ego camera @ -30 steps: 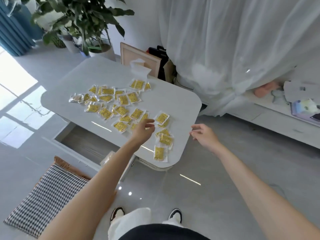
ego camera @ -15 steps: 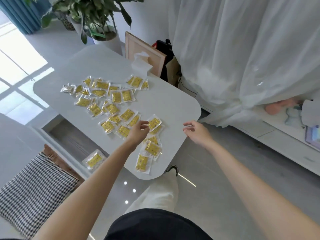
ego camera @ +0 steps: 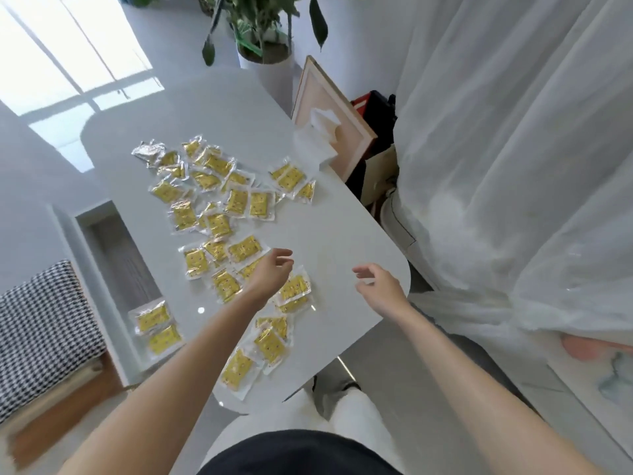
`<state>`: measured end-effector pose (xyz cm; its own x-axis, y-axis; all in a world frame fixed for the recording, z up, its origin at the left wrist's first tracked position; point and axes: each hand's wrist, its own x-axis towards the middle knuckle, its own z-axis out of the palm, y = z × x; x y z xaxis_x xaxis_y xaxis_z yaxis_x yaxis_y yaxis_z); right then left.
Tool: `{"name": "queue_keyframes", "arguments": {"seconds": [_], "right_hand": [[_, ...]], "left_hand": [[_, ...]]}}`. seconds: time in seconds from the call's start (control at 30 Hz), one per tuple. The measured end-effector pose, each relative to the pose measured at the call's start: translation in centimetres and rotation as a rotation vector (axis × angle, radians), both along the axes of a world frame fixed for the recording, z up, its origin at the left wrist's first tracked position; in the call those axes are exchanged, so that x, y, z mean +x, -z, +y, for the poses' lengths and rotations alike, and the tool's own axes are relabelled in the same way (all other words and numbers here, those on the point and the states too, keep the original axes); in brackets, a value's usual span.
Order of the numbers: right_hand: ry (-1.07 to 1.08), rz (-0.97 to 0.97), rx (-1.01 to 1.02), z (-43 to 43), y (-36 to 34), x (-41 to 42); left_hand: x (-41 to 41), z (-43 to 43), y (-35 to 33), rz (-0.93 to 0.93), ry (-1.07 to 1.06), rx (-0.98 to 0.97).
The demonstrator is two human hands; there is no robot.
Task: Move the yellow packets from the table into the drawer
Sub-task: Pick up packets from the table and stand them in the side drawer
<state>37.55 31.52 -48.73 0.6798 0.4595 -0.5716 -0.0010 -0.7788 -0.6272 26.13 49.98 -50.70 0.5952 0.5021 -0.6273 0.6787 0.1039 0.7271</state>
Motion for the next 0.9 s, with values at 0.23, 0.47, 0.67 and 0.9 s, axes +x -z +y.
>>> {"name": "queue_keyframes", "arguments": {"seconds": [0.23,0.47,0.67,0.9], "right_hand": [[-0.184,0.049,-0.016,5.2,3.1,9.0],[-0.408,0.069,-0.031,10.9,6.5,17.8],[-0.545,-0.012,-0.050,17.6,11.3,24.0],[-0.767,-0.130,-0.075,24.9,21.0,26.8]], "left_hand": [[4.5,1.8,2.1,0.002,-0.256,0.026],[10.4,3.4,4.2,0.032,-0.475,0.077],[16.1,5.7,7.8,0.021,-0.552,0.111],[19.6,10.1,15.9,0.098,-0.529,0.160]]}}
